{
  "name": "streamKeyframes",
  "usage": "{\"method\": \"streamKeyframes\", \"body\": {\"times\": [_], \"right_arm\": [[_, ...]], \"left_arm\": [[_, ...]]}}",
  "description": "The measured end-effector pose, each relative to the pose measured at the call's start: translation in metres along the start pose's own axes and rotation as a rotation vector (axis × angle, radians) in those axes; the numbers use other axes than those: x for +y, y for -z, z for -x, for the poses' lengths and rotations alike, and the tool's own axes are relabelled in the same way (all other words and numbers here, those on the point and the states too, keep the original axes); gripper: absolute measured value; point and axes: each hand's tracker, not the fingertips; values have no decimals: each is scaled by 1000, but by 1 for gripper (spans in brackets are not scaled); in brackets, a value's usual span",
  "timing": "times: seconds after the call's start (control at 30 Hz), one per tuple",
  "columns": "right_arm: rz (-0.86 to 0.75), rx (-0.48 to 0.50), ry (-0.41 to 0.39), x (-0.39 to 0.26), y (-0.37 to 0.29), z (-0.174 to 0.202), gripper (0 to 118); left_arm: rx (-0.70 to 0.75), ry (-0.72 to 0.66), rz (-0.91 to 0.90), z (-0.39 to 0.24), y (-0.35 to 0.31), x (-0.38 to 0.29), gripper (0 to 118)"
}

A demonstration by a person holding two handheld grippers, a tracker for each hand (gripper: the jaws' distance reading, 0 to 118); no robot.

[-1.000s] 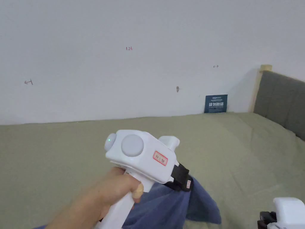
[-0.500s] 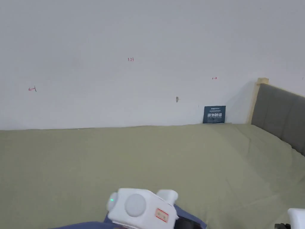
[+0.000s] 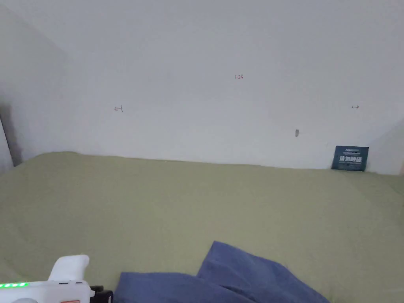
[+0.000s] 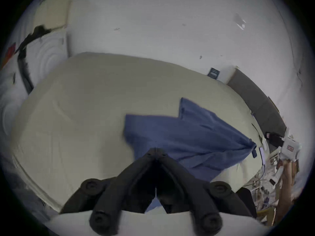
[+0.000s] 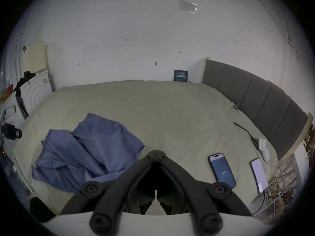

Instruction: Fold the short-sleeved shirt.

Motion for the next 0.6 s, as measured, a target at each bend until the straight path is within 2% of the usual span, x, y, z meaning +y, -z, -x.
{"method": "streamKeyframes", "body": {"times": [0.2,0.3,0.43,0.5,0.6], "right_arm": [[50,32,-28,-1,14,14,0],[57,37,-24,7,19,16,0],[52,37,-27,15,23,19,0],[55,36,-39,19,26,19,0],[62,26,-61,23,29,18,0]], "left_arm": [[37,-72,27,18,16,1,0],[19,-89,47,13,39,33,0],[22,-1,183,8,89,86,0],[68,-30,230,7,117,113,0],[104,3,311,11,159,141,3]]}}
